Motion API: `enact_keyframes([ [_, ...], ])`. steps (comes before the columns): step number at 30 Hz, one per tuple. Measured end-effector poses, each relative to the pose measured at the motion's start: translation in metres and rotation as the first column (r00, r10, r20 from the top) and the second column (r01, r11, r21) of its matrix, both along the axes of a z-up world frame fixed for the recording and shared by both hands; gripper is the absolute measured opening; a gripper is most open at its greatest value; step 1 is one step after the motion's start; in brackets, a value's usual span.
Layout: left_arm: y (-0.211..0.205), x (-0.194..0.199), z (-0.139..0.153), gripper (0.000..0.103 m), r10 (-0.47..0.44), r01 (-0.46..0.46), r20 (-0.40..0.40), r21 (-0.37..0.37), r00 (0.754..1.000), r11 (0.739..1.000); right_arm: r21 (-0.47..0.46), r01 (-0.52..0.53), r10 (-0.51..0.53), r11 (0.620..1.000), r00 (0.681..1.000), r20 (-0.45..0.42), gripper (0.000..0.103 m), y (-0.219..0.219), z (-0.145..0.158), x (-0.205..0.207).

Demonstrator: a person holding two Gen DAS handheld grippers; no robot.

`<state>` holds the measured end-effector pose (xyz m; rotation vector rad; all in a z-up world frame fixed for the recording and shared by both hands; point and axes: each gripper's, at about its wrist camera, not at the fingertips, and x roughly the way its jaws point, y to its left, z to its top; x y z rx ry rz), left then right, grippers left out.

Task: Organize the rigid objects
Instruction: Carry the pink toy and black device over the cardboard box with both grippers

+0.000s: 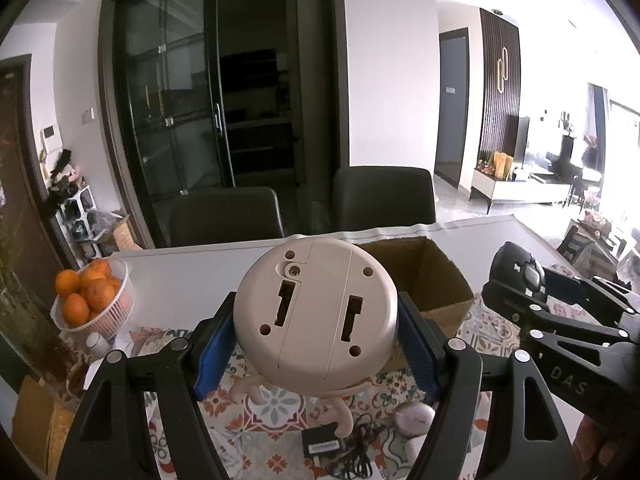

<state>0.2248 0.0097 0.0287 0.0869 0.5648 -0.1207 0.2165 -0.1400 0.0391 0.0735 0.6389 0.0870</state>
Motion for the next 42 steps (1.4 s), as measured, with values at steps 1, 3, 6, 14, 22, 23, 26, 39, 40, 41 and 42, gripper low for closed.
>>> enact_keyframes([
  [1, 0.0, 0.003, 0.0, 0.074, 0.004, -0.004, -0.003, 0.002, 1.0, 1.0, 0.002, 0.0, 0.0, 1.0, 1.0, -0.007, 0.057, -0.001, 0.0, 0.005],
  [3, 0.0, 0.011, 0.001, 0.074, 0.001, -0.001, -0.014, -0.004, 1.0, 1.0, 0.01, -0.002, 0.002, 1.0, 1.0, -0.019, 0.057, -0.002, 0.0, 0.014],
  [6, -0.003, 0.026, 0.0, 0.074, -0.01, 0.01, -0.039, -0.01, 0.999, 1.0, 0.013, -0.004, 0.005, 1.0, 0.999, -0.033, 0.057, -0.004, -0.001, 0.027],
  [14, -0.007, 0.059, -0.004, 0.074, -0.013, 0.013, -0.085, -0.003, 0.996, 1.0, 0.002, -0.019, 0.019, 1.0, 0.996, -0.089, 0.057, -0.004, -0.005, 0.066],
  [22, -0.013, 0.098, -0.018, 0.074, -0.009, 0.012, -0.155, 0.017, 0.988, 1.0, -0.026, -0.048, 0.044, 0.999, 0.987, -0.156, 0.057, -0.003, -0.015, 0.107],
  [23, -0.014, 0.101, -0.02, 0.074, -0.003, 0.007, -0.163, 0.025, 0.987, 1.0, -0.029, -0.052, 0.046, 0.998, 0.985, -0.169, 0.057, -0.003, -0.018, 0.112],
  [26, -0.016, 0.11, -0.026, 0.074, -0.007, 0.013, -0.197, 0.028, 0.98, 1.0, -0.034, -0.061, 0.053, 0.998, 0.979, -0.196, 0.057, -0.003, -0.024, 0.122],
  [39, -0.03, 0.152, -0.065, 0.074, -0.045, 0.072, -0.373, 0.058, 0.927, 0.996, -0.037, -0.084, 0.065, 0.996, 0.933, -0.353, 0.057, -0.013, -0.065, 0.163],
  [40, -0.032, 0.155, -0.069, 0.074, -0.044, 0.073, -0.39, 0.06, 0.92, 0.996, -0.04, -0.089, 0.069, 0.995, 0.93, -0.362, 0.057, -0.013, -0.067, 0.165],
  [41, -0.032, 0.156, -0.072, 0.074, -0.041, 0.072, -0.401, 0.061, 0.915, 0.996, -0.041, -0.094, 0.072, 0.995, 0.925, -0.373, 0.057, -0.013, -0.071, 0.167],
  [42, -0.032, 0.157, -0.075, 0.074, -0.039, 0.07, -0.412, 0.058, 0.91, 0.996, -0.042, -0.096, 0.073, 0.994, 0.922, -0.38, 0.057, -0.013, -0.073, 0.168],
])
